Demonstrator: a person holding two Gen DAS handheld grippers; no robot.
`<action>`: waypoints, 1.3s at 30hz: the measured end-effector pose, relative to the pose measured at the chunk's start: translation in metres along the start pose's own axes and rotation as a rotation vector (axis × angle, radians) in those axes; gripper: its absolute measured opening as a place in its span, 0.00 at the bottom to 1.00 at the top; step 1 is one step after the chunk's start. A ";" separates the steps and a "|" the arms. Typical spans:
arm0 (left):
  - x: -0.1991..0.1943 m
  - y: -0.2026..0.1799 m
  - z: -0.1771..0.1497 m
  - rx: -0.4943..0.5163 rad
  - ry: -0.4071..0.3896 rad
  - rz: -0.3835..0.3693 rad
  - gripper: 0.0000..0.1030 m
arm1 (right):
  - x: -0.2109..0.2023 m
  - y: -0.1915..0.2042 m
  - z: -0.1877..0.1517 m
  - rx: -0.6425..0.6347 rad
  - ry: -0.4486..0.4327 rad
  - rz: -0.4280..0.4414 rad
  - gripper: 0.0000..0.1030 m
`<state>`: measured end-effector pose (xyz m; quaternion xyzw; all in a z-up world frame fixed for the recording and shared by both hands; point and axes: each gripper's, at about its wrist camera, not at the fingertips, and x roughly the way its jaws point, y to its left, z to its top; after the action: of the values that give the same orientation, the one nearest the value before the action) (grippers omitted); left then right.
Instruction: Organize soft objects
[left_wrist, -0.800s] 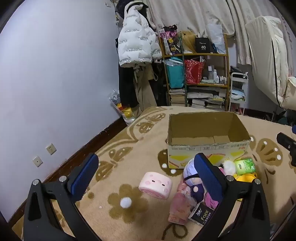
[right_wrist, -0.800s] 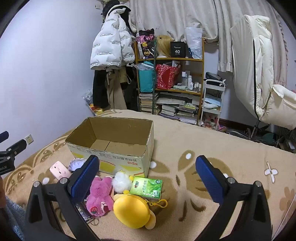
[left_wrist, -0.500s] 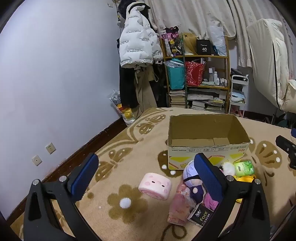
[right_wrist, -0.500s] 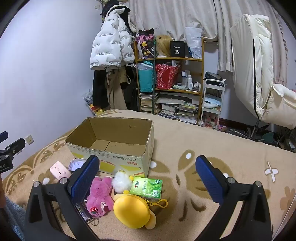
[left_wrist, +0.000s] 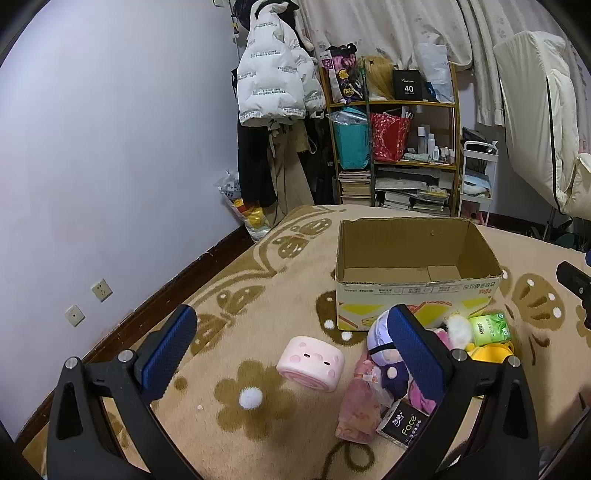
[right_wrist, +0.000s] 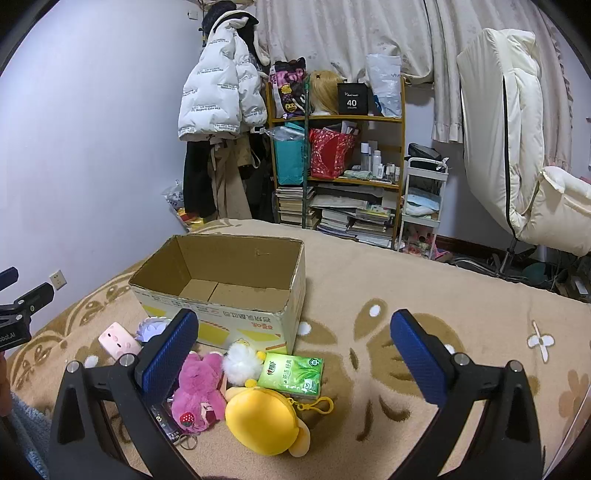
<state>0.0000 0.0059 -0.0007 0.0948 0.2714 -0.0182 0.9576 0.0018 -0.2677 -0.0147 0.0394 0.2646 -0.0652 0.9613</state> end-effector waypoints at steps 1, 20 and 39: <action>0.000 0.000 -0.001 -0.001 0.001 -0.001 0.99 | 0.000 0.000 0.000 0.000 0.000 0.001 1.00; 0.003 -0.001 -0.001 0.010 0.017 0.012 0.99 | 0.002 -0.002 -0.001 0.005 0.000 0.000 1.00; 0.003 -0.005 -0.001 0.023 0.025 0.005 0.99 | 0.001 0.000 -0.002 0.003 -0.010 0.007 1.00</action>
<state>0.0018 0.0013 -0.0044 0.1070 0.2831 -0.0176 0.9529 0.0021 -0.2680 -0.0168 0.0413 0.2597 -0.0624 0.9628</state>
